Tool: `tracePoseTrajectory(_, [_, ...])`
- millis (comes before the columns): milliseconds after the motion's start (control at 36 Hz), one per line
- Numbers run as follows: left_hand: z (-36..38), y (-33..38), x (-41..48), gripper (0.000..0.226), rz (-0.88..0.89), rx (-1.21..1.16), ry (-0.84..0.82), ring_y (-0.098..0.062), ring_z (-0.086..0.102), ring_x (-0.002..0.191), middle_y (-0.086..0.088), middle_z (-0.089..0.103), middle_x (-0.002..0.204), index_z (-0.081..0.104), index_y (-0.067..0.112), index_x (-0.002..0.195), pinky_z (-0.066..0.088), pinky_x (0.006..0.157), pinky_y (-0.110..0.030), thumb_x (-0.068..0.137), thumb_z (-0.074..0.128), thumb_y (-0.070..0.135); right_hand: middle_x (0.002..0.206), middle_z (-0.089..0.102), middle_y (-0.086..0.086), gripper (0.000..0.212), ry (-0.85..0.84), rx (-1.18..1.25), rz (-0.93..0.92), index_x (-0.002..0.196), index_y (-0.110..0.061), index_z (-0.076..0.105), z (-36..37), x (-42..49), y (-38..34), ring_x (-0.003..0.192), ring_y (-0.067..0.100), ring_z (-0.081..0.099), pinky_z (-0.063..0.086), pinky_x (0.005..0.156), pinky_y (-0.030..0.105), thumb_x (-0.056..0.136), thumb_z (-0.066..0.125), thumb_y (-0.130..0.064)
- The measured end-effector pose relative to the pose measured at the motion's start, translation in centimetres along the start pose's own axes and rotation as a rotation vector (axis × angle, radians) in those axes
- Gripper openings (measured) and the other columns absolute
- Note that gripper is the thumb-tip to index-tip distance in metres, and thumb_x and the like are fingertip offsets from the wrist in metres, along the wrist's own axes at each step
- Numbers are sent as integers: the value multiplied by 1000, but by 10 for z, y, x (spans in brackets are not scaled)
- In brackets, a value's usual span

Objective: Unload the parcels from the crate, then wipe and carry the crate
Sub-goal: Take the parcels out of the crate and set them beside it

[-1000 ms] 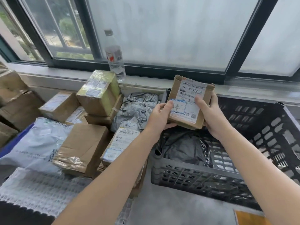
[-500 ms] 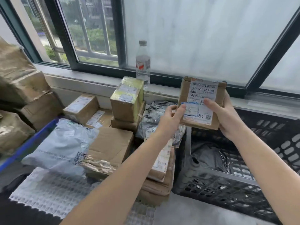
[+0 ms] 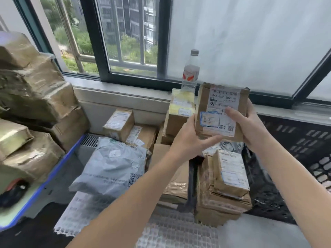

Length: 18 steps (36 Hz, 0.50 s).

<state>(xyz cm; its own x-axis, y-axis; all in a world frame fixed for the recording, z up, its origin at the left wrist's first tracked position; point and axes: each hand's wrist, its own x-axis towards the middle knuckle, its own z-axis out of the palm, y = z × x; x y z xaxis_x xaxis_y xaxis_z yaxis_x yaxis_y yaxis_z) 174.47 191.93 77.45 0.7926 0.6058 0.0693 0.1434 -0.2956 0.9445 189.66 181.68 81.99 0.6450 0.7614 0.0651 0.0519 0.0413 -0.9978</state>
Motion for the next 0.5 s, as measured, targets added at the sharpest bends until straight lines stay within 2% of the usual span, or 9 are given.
tracePoseTrajectory(111, [-22,-9,-13,84,25,25,45,-5,59,111,15,61,120,37,39,135,52,97,-37,66,79,62,119,69,1,64,-13,-23,9,144,-29,38,26,-4,0,100,24,71,60,69,35,89,68,-22])
tracePoseTrajectory(222, [-39,-13,-24,85,64,82,108,-4,55,112,13,57,122,33,39,139,50,94,-30,70,79,58,117,70,1,61,-19,-17,28,143,-29,40,46,-5,1,99,24,72,61,69,36,89,67,-21])
tracePoseTrajectory(306, [-48,-17,-29,84,66,88,139,-5,51,112,11,53,121,36,38,139,49,96,-34,70,79,57,110,72,-3,60,-15,-32,39,142,-29,40,58,-7,1,95,22,72,61,66,35,90,67,-20])
tracePoseTrajectory(389, [-51,-22,-31,89,55,71,154,-6,50,116,12,53,123,37,38,141,49,99,-38,66,79,61,105,74,-6,64,-25,-64,52,143,-31,40,64,-5,3,97,23,72,61,73,41,87,70,-24])
tracePoseTrajectory(500, [-54,-27,-35,92,39,62,181,-5,51,115,12,54,122,37,44,138,51,97,-39,59,74,70,110,73,-2,69,-66,-116,53,143,-33,39,70,-2,5,98,24,72,57,85,53,83,73,-31])
